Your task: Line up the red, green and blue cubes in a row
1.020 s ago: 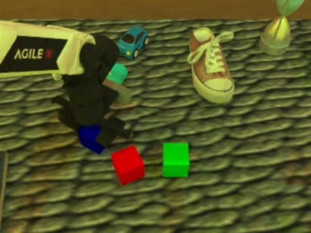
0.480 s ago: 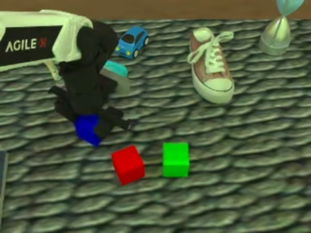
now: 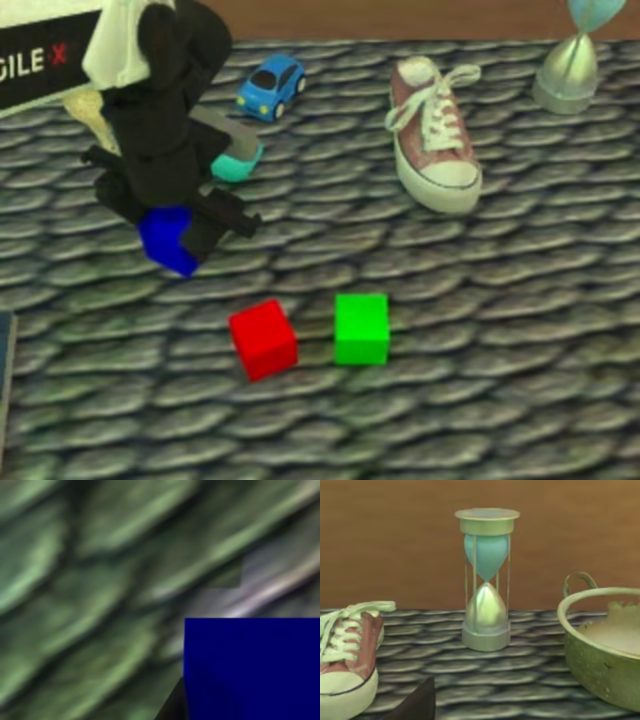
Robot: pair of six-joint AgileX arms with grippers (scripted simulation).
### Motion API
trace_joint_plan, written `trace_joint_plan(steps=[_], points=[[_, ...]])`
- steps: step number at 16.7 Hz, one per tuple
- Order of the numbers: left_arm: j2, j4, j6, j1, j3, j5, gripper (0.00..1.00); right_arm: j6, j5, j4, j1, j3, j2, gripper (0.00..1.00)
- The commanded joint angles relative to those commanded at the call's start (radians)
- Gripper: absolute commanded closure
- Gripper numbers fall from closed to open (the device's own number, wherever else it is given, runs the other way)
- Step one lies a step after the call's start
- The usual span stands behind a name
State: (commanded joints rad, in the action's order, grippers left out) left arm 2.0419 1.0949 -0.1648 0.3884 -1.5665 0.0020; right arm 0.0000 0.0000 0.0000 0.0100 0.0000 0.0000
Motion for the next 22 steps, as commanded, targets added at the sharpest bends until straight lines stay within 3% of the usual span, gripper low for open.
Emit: trace_joint_plan(steps=[3, 6, 14, 17, 22], points=[[0.024, 0.018, 0.034, 0.023, -0.035, 0.0, 1.0, 0.0, 0.0, 0.0, 0.0, 0.0, 0.0, 0.0], [0.099, 0.079, 0.161, 0.095, -0.162, 0.0, 1.0, 0.0, 0.0, 0.0, 0.0, 0.0, 0.0, 0.0], [0.38, 0.317, 0.795, 0.381, -0.671, 0.003, 1.0, 0.0, 0.0, 0.0, 0.0, 0.0, 0.0, 0.0], [0.452, 0.382, 0.971, 0.47, -0.822, 0.003, 1.0, 0.0, 0.0, 0.0, 0.0, 0.0, 0.0, 0.0], [0.487, 0.414, 1.057, 0.52, -0.906, 0.002, 1.0, 0.0, 0.0, 0.0, 0.0, 0.0, 0.0, 0.0]])
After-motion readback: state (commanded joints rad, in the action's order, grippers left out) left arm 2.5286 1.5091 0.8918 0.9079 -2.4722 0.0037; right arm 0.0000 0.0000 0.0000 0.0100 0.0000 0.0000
